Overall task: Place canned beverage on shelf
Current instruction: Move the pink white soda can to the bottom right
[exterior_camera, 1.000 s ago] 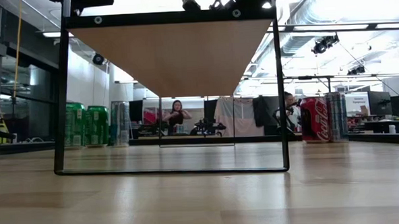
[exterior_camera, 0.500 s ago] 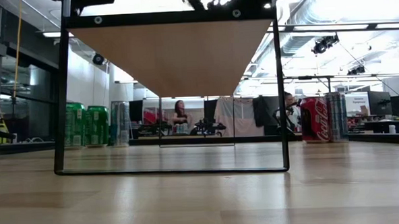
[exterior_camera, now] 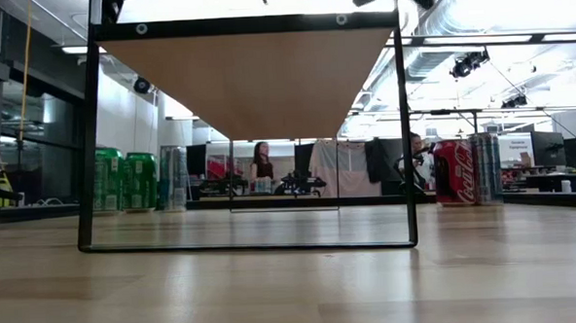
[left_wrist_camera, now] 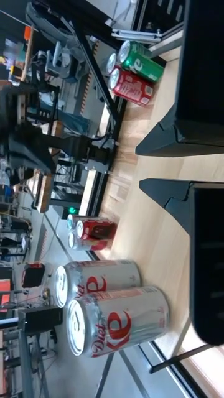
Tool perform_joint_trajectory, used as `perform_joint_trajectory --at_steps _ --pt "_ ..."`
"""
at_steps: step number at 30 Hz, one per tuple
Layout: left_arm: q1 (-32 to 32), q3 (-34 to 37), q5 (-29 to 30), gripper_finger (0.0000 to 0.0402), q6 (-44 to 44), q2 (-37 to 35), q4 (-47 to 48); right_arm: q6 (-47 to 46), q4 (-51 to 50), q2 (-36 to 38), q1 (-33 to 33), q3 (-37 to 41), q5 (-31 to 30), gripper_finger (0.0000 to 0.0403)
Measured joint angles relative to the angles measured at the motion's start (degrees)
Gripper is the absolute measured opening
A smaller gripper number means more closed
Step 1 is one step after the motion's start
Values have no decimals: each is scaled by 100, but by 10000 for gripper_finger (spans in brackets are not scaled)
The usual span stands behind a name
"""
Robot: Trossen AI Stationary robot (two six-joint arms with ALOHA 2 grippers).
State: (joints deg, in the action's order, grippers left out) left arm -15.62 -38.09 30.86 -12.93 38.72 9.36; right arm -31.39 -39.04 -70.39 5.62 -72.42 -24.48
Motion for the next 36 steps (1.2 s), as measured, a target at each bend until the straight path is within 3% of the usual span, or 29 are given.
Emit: perform_joint_trajectory --at_steps 6,15,25,36 --pt "0 0 -3 0 -44 0 -76 -409 261 845 573 911 -408 0" --pt "3 0 -4 0 -41 0 -791 -286 1453 1830 792 2201 -67 0" --pt "176 0 -308 0 -42 0 -1058 1213 2199 1935 787 2268 -72 0" --pt "225 0 -392 0 9 0 -1257 1336 2377 1935 787 2268 -30 0"
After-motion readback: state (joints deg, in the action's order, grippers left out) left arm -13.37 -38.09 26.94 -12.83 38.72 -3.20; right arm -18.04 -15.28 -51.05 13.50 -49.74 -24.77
